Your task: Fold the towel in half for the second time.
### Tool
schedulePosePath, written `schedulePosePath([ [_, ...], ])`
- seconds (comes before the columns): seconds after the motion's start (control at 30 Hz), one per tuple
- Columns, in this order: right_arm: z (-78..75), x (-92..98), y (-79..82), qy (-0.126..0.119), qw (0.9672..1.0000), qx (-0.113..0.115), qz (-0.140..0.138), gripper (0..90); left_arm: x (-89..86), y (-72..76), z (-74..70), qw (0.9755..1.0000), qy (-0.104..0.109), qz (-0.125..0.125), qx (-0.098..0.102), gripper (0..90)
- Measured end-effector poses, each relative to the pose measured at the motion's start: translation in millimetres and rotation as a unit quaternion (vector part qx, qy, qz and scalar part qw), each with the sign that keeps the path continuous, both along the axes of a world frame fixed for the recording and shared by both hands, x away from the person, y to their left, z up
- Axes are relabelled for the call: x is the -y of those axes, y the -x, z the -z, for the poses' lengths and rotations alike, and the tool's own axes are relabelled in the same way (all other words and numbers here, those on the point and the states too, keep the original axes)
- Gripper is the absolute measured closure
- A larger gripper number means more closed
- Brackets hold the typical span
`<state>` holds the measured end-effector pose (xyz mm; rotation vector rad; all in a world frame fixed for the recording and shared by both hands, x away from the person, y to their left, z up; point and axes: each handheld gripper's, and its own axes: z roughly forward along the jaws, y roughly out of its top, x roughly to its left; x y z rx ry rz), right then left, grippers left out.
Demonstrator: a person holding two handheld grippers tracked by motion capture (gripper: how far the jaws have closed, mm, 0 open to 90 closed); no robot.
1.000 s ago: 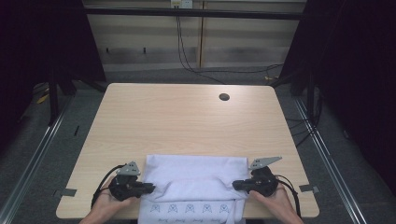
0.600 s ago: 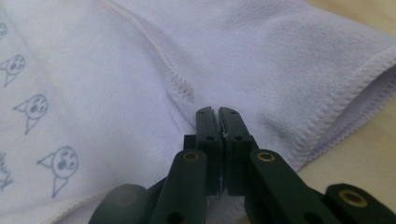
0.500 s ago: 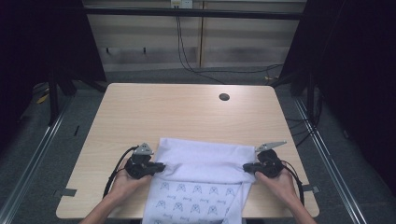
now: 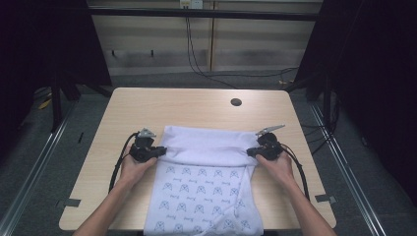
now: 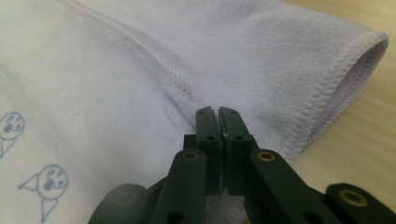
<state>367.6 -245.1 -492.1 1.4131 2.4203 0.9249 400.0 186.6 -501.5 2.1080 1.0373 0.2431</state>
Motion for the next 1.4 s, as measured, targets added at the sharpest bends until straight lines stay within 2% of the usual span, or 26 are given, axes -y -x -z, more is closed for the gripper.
schedulePosePath([
  [0.03, 0.2, -1.3, -6.1, -0.001, 1.0, 0.0, 0.003, 87.8, -0.1, -5.4, 0.1, 1.0, -0.004, -0.005, 0.002, 86.3],
  [0.17, 0.5, -5.4, -28.1, 0.003, 0.9999, 0.0, 0.016, 87.8, -4.0, -25.8, 2.6, 0.9996, 0.01, -0.025, -0.001, 86.3],
  [0.3, 3.3, -6.7, -45.6, -0.009, 0.9994, 0.008, 0.031, 87.8, -6.1, -39.9, 5.2, 0.999, 0.021, -0.04, 0.003, 86.2],
  [0.37, 4.3, -6.9, -54.1, -0.014, 0.9989, 0.009, 0.043, 87.8, -5.3, -48.3, 5.1, 0.9989, 0.018, -0.044, 0.004, 86.2],
  [0.43, 5.8, -7.9, -62.8, -0.017, 0.9979, 0.016, 0.06, 87.7, -2.4, -55.0, 5.4, 0.9981, 0.018, -0.059, 0.007, 86.2],
  [0.47, 6.1, -9.9, -66.9, -0.016, 0.9976, 0.018, 0.065, 87.7, -1.0, -57.6, 5.7, 0.9976, 0.015, -0.066, 0.012, 86.2],
  [0.57, 5.6, -18.7, -77.9, 0.012, 0.9966, 0.035, 0.074, 87.7, 0.7, -64.5, 5.0, 0.9969, 0.005, -0.077, 0.016, 86.2],
  [0.7, 4.6, -26.8, -90.6, 0.022, 0.9956, 0.04, 0.081, 87.7, -2.5, -70.3, 3.0, 0.9963, 0.0, -0.086, 0.005, 86.2],
  [0.73, 3.0, -28.6, -91.5, 0.03, 0.9949, 0.049, 0.083, 87.6, -3.4, -71.2, 3.3, 0.9961, 0.007, -0.088, 0.003, 86.2],
  [0.77, 1.3, -28.3, -91.9, 0.021, 0.9946, 0.055, 0.085, 87.7, -5.8, -71.4, 2.3, 0.9961, 0.011, -0.087, -0.002, 86.3],
  [0.8, -1.4, -26.1, -92.5, 0.009, 0.9946, 0.06, 0.083, 87.7, -8.6, -71.0, 0.1, 0.9956, 0.026, -0.09, 0.001, 86.4],
  [0.83, -6.7, -22.6, -92.0, -0.003, 0.9938, 0.071, 0.086, 87.6, -12.1, -70.7, -4.4, 0.9957, 0.036, -0.085, 0.008, 86.5],
  [0.87, -13.1, -18.2, -91.6, -0.03, 0.9926, 0.081, 0.086, 87.7, -15.4, -70.1, -10.6, 0.9947, 0.051, -0.089, 0.015, 86.4],
  [0.9, -21.6, -14.0, -91.2, -0.045, 0.9914, 0.089, 0.085, 87.6, -20.5, -69.5, -18.8, 0.9939, 0.06, -0.089, 0.028, 86.5],
  [0.93, -31.2, -10.4, -90.7, -0.053, 0.9899, 0.1, 0.085, 87.7, -26.6, -68.6, -28.2, 0.9927, 0.071, -0.091, 0.036, 86.4],
  [0.97, -41.8, -6.6, -91.1, -0.06, 0.9888, 0.109, 0.082, 87.6, -32.5, -67.9, -38.0, 0.9906, 0.092, -0.092, 0.041, 86.4],
  [1.0, -53.6, -3.0, -90.9, -0.074, 0.9866, 0.12, 0.081, 87.6, -35.6, -65.4, -48.5, 0.989, 0.104, -0.091, 0.053, 86.4],
  [1.03, -65.7, 0.2, -90.2, -0.096, 0.9834, 0.131, 0.081, 87.7, -37.0, -62.1, -59.1, 0.9882, 0.108, -0.086, 0.066, 86.4],
  [1.07, -78.7, 1.4, -88.6, -0.107, 0.9808, 0.144, 0.077, 87.6, -37.8, -58.1, -69.5, 0.9877, 0.107, -0.08, 0.08, 86.4],
  [1.1, -91.9, 1.3, -85.7, -0.108, 0.9788, 0.158, 0.073, 87.6, -38.6, -53.6, -79.6, 0.9877, 0.104, -0.073, 0.091, 86.4],
  [1.17, -116.1, 1.0, -77.3, -0.112, 0.9758, 0.178, 0.06, 87.6, -40.7, -43.2, -97.8, 0.9853, 0.114, -0.062, 0.11, 86.3],
  [1.2, -126.2, 0.9, -71.2, -0.112, 0.9744, 0.187, 0.056, 87.6, -42.5, -37.0, -105.4, 0.9849, 0.113, -0.055, 0.12, 86.4],
  [1.23, -134.4, 1.5, -64.3, -0.11, 0.9739, 0.193, 0.046, 87.6, -44.5, -30.4, -111.5, 0.9834, 0.118, -0.05, 0.129, 86.3],
  [1.4, -152.8, 8.6, -18.4, -0.126, 0.9693, 0.211, 0.007, 87.6, -57.5, 3.3, -133.5, 0.9786, 0.14, -0.011, 0.15, 86.3],
])
